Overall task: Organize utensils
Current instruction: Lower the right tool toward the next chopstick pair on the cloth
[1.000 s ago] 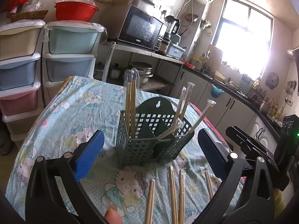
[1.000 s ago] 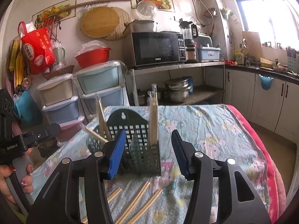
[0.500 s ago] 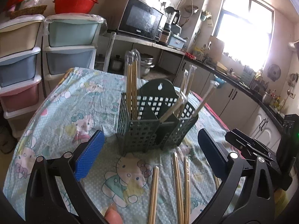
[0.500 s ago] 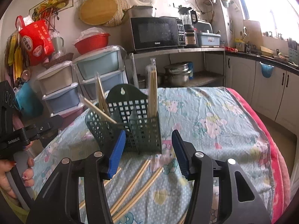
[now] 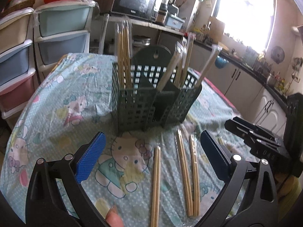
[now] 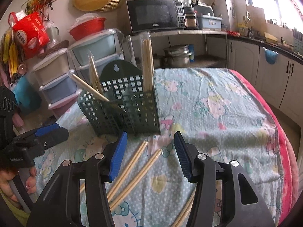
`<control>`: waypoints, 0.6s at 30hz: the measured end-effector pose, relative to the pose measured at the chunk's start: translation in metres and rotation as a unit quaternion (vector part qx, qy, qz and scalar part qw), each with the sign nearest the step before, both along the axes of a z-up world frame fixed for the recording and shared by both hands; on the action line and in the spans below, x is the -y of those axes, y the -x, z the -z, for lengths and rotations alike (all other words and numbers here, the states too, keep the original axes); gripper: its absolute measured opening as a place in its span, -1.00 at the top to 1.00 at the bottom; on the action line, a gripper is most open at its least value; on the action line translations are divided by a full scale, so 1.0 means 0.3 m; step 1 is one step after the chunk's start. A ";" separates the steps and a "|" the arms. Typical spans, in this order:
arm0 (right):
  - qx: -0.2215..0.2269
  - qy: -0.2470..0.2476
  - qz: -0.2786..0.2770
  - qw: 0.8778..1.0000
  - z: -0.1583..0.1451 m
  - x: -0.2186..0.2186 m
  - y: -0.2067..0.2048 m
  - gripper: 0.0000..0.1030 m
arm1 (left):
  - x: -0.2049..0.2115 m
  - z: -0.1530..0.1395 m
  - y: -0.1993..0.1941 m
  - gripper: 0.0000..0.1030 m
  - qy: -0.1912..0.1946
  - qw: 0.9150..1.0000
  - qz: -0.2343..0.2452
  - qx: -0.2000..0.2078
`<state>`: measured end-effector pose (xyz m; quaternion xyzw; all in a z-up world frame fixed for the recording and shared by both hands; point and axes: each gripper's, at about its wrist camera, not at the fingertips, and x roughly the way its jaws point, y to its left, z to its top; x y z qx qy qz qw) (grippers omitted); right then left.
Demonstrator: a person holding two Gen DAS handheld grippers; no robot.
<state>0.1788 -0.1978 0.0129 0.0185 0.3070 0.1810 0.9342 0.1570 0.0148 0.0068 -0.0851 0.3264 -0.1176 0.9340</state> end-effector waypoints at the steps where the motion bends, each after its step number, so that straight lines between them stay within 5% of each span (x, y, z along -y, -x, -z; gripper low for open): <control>1: -0.008 0.001 0.002 1.000 0.008 0.001 -0.006 0.04 | 0.005 0.010 -0.004 -0.67 0.000 1.000 0.005 -0.006; 12: -0.082 0.005 -0.008 0.997 0.098 -0.012 -0.076 0.20 | 0.054 0.141 -0.071 0.12 -0.011 0.996 0.035 -0.076; 18: -0.118 0.005 -0.013 0.993 0.146 -0.024 -0.115 0.34 | 0.086 0.187 -0.102 0.24 -0.020 0.993 0.053 -0.103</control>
